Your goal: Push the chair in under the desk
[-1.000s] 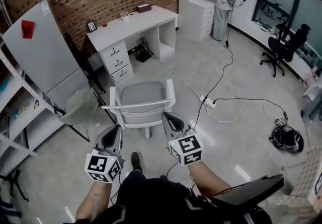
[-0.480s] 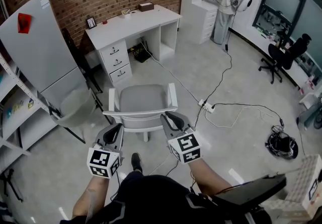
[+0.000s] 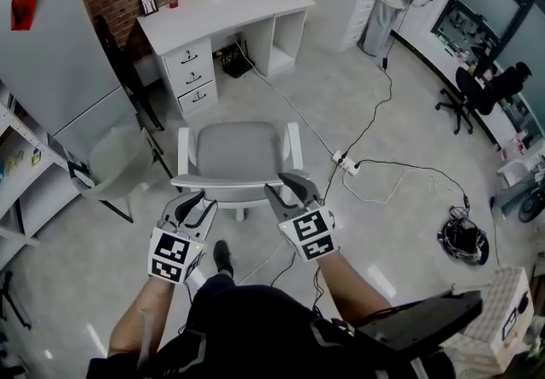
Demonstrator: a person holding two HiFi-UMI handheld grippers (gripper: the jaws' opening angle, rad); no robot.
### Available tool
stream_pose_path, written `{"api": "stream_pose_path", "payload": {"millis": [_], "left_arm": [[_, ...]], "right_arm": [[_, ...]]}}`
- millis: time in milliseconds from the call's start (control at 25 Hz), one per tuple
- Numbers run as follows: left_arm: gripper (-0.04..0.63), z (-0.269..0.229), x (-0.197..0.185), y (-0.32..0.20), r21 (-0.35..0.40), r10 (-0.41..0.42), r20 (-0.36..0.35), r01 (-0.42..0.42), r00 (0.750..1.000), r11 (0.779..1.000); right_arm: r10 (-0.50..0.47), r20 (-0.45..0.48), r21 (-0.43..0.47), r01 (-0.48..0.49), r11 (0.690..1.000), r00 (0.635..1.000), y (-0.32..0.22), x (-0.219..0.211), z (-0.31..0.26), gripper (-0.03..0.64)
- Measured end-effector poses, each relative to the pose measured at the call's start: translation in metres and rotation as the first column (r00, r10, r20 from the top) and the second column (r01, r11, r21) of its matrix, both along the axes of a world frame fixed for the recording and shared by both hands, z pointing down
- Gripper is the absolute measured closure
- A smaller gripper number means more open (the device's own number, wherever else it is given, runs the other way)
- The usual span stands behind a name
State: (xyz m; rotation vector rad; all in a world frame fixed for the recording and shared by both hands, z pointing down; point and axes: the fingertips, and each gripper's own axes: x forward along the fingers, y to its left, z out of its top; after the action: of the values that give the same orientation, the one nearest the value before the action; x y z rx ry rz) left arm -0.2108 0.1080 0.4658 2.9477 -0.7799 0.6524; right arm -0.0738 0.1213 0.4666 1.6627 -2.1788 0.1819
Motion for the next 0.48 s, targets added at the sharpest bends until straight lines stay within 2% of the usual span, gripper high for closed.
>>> {"api": "stream_pose_path", "payload": {"millis": [40, 120, 240, 360, 480], "left_arm": [[0.466, 0.007, 0.0, -0.003, -0.012, 0.022, 0.026, -0.021, 0.999, 1.0], [0.466, 0.021, 0.001, -0.01, -0.019, 0.056, 0.075, -0.055, 0.996, 0.998], [0.428, 0.051, 0.004, -0.022, -0.015, 0.108, 0.181, -0.107, 0.978, 0.994], [0.394, 0.081, 0.005, -0.036, 0.001, 0.146, 0.286, -0.152, 0.947, 0.988], [0.385, 0.11, 0.005, -0.048, 0.015, 0.18, 0.39, -0.202, 0.903, 0.979]], "right_arm": [[-0.011, -0.038, -0.013, 0.011, 1.0, 0.999, -0.006, -0.002, 0.007, 0.471], [-0.039, -0.112, -0.045, 0.034, 0.998, 0.993, -0.014, -0.004, 0.023, 0.468], [-0.094, -0.187, -0.123, 0.071, 0.99, 0.978, -0.024, -0.003, 0.05, 0.433], [-0.152, -0.25, -0.196, 0.104, 0.975, 0.956, -0.032, -0.005, 0.077, 0.411], [-0.204, -0.3, -0.244, 0.132, 0.961, 0.932, -0.041, -0.009, 0.1, 0.393]]}}
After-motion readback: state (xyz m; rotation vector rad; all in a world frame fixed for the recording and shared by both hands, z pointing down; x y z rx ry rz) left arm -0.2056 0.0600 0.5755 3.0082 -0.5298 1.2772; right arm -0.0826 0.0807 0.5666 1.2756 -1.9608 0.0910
